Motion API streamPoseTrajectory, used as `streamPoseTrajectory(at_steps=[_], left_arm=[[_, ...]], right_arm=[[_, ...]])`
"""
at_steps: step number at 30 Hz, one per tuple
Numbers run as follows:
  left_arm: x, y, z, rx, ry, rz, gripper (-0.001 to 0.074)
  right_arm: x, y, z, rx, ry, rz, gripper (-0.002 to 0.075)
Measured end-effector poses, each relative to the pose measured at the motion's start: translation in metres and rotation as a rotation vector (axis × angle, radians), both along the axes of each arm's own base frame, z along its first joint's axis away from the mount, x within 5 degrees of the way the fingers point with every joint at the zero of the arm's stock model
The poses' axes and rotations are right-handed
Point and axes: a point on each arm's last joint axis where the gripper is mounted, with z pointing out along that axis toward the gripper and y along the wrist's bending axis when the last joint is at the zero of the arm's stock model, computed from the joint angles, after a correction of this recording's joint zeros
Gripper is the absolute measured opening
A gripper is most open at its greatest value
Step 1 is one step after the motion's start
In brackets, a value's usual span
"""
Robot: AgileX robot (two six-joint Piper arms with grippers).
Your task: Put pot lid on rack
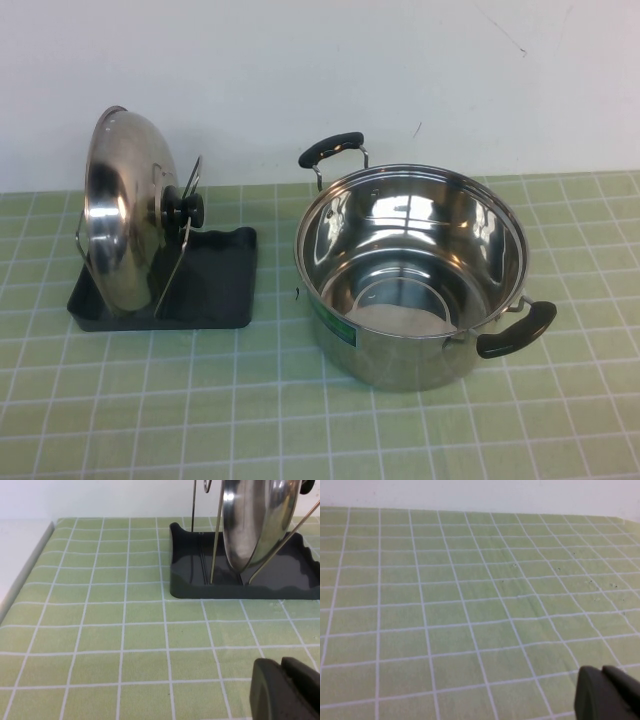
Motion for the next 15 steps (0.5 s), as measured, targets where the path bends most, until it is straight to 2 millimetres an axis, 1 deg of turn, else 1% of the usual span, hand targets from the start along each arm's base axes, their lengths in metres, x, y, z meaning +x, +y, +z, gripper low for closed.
streamPoseTrajectory(at_steps=[6,15], left_arm=[[0.0,0.0,0.0,0.0,0.0,0.0,-0.0001],[0.0,0.0,0.0,0.0,0.0,0.0,-0.0001]], right_arm=[[0.0,0.002,0.0,0.011,0.001,0.032,-0.0001],[0.002,0.011,0.0,-0.018,0.007,0.219,-0.0001]])
